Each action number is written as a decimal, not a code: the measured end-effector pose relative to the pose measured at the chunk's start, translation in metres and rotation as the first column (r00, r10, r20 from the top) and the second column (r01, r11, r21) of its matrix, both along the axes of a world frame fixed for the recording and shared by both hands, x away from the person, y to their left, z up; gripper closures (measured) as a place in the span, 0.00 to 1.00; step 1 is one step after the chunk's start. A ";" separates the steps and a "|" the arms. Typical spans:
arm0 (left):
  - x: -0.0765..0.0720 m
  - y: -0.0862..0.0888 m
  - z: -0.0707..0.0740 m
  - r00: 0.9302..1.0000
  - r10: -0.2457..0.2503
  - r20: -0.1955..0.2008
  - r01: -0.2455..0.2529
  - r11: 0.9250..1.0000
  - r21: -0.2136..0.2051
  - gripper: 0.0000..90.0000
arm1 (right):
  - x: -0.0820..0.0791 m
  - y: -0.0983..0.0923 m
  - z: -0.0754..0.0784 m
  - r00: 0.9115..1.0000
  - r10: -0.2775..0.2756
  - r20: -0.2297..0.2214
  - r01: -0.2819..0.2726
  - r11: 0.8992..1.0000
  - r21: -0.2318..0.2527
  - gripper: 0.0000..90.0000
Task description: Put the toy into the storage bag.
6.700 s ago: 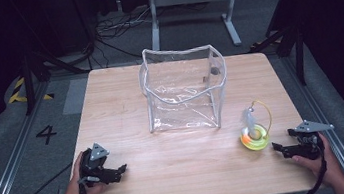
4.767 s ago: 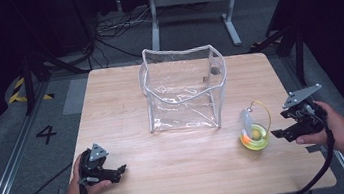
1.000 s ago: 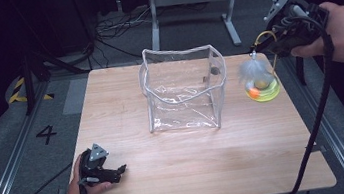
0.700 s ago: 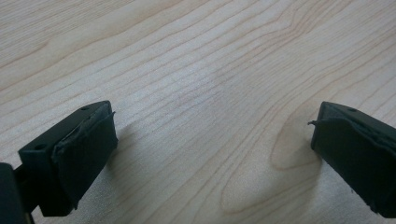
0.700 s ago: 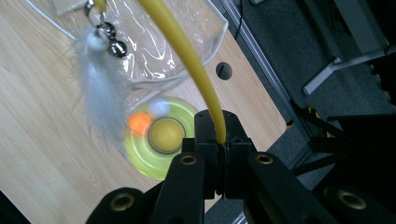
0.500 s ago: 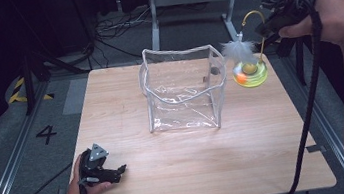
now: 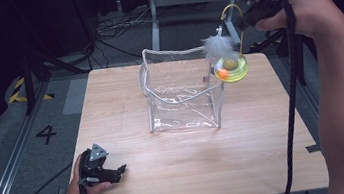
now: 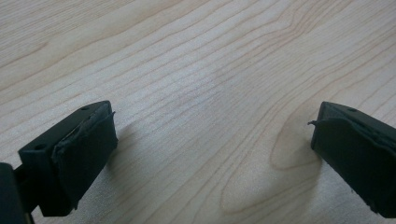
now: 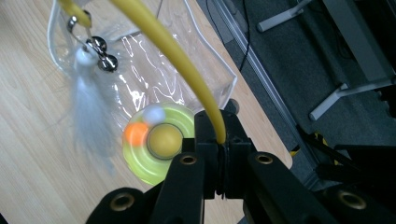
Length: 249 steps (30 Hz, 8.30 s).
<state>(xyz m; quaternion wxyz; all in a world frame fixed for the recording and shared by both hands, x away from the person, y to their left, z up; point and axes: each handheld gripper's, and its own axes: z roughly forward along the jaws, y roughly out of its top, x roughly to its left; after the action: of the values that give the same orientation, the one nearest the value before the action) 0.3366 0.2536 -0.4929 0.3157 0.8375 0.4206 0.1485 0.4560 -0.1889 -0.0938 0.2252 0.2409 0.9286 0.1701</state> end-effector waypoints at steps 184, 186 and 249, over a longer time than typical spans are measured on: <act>0.000 0.001 0.000 1.000 -0.004 0.004 0.004 1.000 0.006 0.01 | -0.081 -0.119 -0.285 0.992 -0.120 0.049 0.113 0.985 0.128 0.23; 0.000 0.001 0.000 1.000 -0.004 0.004 0.004 1.000 0.006 0.01 | -0.083 -0.120 -0.291 0.991 -0.125 0.044 0.118 0.985 0.127 0.23; -0.003 0.000 0.000 0.999 0.032 -0.004 -0.032 0.999 -0.003 0.00 | -0.130 -0.197 -0.403 0.926 -0.366 -0.091 0.365 0.812 0.456 0.11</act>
<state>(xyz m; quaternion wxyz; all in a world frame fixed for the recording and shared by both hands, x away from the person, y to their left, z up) 0.3341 0.2536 -0.4930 0.3137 0.8305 0.4349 0.1511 0.3258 -0.3860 -0.4973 0.1899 0.4613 0.7968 0.3410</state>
